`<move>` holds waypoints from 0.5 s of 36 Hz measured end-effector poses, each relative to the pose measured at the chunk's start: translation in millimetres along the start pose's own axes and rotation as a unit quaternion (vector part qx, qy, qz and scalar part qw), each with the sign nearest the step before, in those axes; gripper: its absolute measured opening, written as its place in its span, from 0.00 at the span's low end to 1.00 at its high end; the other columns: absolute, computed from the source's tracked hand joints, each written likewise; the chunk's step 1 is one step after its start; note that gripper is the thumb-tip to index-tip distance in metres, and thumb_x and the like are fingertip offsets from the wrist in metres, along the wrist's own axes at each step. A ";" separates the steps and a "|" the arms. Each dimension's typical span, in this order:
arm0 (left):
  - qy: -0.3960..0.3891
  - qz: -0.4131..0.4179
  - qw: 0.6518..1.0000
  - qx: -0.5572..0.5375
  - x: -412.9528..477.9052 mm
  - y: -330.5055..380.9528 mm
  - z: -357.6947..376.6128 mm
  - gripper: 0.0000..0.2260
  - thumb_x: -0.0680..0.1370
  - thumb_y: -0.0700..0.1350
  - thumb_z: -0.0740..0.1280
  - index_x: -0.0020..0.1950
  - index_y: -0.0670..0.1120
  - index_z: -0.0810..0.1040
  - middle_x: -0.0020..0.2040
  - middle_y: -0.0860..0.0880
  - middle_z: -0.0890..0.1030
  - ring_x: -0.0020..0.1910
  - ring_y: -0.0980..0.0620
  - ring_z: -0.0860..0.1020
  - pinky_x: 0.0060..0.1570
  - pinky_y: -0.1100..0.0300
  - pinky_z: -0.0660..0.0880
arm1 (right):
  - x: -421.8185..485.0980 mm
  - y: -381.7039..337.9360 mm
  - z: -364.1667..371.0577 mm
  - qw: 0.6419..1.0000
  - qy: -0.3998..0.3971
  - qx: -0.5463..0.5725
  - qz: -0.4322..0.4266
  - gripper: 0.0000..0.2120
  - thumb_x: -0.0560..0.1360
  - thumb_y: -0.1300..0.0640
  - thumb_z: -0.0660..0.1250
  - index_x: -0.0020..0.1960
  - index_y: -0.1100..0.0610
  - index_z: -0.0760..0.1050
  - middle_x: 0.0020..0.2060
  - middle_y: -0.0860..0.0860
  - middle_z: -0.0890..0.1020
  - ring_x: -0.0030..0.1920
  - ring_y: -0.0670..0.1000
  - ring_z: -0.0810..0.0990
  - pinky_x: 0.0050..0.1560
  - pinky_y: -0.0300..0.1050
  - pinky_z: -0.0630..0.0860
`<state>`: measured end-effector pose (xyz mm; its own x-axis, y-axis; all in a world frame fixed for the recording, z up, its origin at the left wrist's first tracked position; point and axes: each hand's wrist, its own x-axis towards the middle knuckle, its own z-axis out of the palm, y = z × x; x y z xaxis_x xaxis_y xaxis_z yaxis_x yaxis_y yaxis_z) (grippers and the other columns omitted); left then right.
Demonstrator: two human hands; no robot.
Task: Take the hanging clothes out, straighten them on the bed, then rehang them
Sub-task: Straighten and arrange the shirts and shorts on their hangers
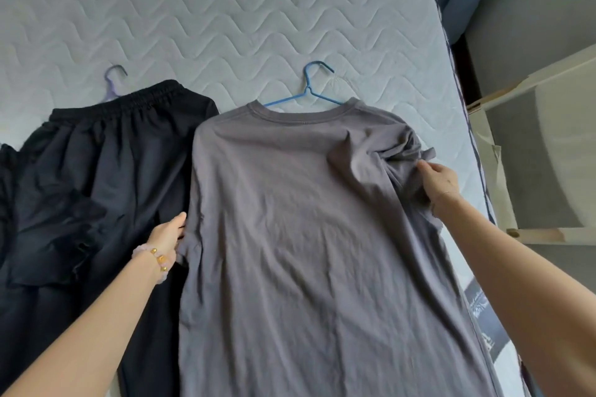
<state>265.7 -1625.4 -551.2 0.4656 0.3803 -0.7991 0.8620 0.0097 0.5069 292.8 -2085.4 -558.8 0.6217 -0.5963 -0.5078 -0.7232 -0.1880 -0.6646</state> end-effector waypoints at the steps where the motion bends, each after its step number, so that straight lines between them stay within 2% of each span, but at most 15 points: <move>1: -0.013 -0.006 1.000 -0.005 0.1 2.9 3.0 0.22 0.84 0.49 0.56 0.76 0.40 0.65 0.74 0.41 0.68 0.72 0.41 0.68 0.70 0.45 0.66 | 4.1 0.3 0.5 1.000 -0.002 0.013 0.006 0.17 0.76 0.50 0.63 0.53 0.64 0.78 0.42 0.54 0.76 0.44 0.51 0.72 0.43 0.41 0.66; 3: -0.043 -0.025 0.999 0.014 -0.2 8.3 7.7 0.23 0.84 0.52 0.56 0.74 0.40 0.68 0.72 0.41 0.71 0.72 0.42 0.70 0.67 0.47 0.68 | 9.6 -0.2 1.5 1.000 -0.015 0.024 0.003 0.16 0.75 0.51 0.65 0.49 0.66 0.78 0.38 0.55 0.74 0.42 0.51 0.70 0.34 0.41 0.65; 5: -0.054 -0.034 0.997 0.032 0.0 11.9 7.4 0.24 0.82 0.56 0.59 0.69 0.40 0.73 0.67 0.42 0.76 0.67 0.42 0.74 0.61 0.49 0.72 | 13.9 -0.3 3.2 1.000 -0.022 0.010 -0.007 0.12 0.74 0.53 0.67 0.48 0.62 0.78 0.33 0.54 0.74 0.42 0.51 0.71 0.28 0.37 0.67; 6: -0.055 -0.030 0.997 0.041 0.7 12.7 5.9 0.25 0.80 0.57 0.63 0.69 0.41 0.74 0.67 0.43 0.76 0.67 0.42 0.74 0.64 0.49 0.72 | 16.5 0.2 3.7 1.000 -0.019 0.000 -0.013 0.12 0.73 0.54 0.68 0.47 0.63 0.78 0.32 0.55 0.74 0.41 0.51 0.71 0.28 0.37 0.67; 8: -0.060 -0.010 0.998 0.034 5.5 11.1 4.4 0.26 0.78 0.57 0.66 0.72 0.44 0.72 0.71 0.44 0.73 0.72 0.44 0.70 0.72 0.46 0.66 | 20.3 0.4 1.6 1.000 -0.007 -0.022 -0.017 0.16 0.73 0.53 0.68 0.46 0.68 0.78 0.34 0.57 0.74 0.38 0.52 0.70 0.33 0.43 0.66; 10: -0.039 0.011 0.999 0.016 3.6 10.7 5.1 0.24 0.79 0.55 0.66 0.72 0.46 0.72 0.68 0.47 0.74 0.71 0.46 0.70 0.74 0.48 0.64 | 25.2 0.2 -4.2 0.998 0.005 -0.053 -0.022 0.19 0.72 0.51 0.69 0.43 0.69 0.77 0.33 0.58 0.72 0.36 0.54 0.68 0.35 0.46 0.65; 11: -0.017 0.028 0.999 0.011 4.7 9.6 4.0 0.20 0.79 0.53 0.66 0.68 0.46 0.76 0.63 0.48 0.76 0.67 0.47 0.72 0.71 0.49 0.66 | 27.5 -1.6 -9.1 0.997 0.016 -0.069 -0.028 0.19 0.72 0.50 0.69 0.40 0.68 0.76 0.32 0.59 0.71 0.35 0.54 0.68 0.36 0.47 0.65; 12: 0.011 0.047 0.999 0.014 2.7 10.0 3.6 0.13 0.80 0.53 0.66 0.60 0.47 0.80 0.57 0.48 0.76 0.60 0.48 0.74 0.66 0.51 0.70 | 28.3 -4.2 -15.8 0.995 0.029 -0.084 -0.035 0.18 0.71 0.49 0.69 0.38 0.65 0.75 0.32 0.61 0.72 0.35 0.56 0.69 0.36 0.47 0.66; 13: 0.033 0.063 0.997 0.022 4.6 8.9 1.3 0.09 0.80 0.52 0.66 0.50 0.47 0.80 0.51 0.47 0.74 0.54 0.48 0.73 0.59 0.52 0.71 | 30.2 -5.7 -23.3 0.994 0.050 -0.093 -0.041 0.16 0.71 0.49 0.69 0.38 0.63 0.76 0.33 0.62 0.73 0.36 0.57 0.70 0.37 0.48 0.68; 14: 0.047 0.079 0.995 0.029 3.3 9.7 1.1 0.09 0.80 0.51 0.66 0.43 0.47 0.78 0.49 0.47 0.73 0.50 0.48 0.71 0.52 0.54 0.71 | 32.0 -6.8 -32.0 0.992 0.076 -0.092 -0.047 0.15 0.71 0.49 0.69 0.40 0.62 0.77 0.35 0.63 0.76 0.37 0.58 0.73 0.40 0.49 0.71; 16: 0.060 0.101 0.992 0.040 3.9 8.8 1.7 0.09 0.80 0.49 0.66 0.43 0.46 0.76 0.48 0.47 0.73 0.50 0.49 0.71 0.50 0.55 0.70 | 34.7 -7.7 -49.2 0.988 0.119 -0.082 -0.050 0.13 0.72 0.50 0.69 0.41 0.61 0.77 0.37 0.62 0.77 0.40 0.56 0.75 0.45 0.49 0.72; 18: 0.063 0.114 0.991 0.044 4.5 9.2 5.0 0.06 0.81 0.47 0.65 0.48 0.46 0.76 0.50 0.47 0.75 0.52 0.50 0.72 0.56 0.55 0.72 | 37.3 -7.7 -62.6 0.989 0.134 -0.043 -0.039 0.12 0.71 0.51 0.69 0.36 0.59 0.75 0.34 0.60 0.75 0.39 0.54 0.72 0.42 0.50 0.69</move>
<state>276.7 -1628.2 -551.8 0.6255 0.4762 -0.6180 0.7546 -0.1680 0.6344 302.7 -2155.1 -538.3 0.5834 -0.7606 -0.2850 -0.7056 -0.3008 -0.6416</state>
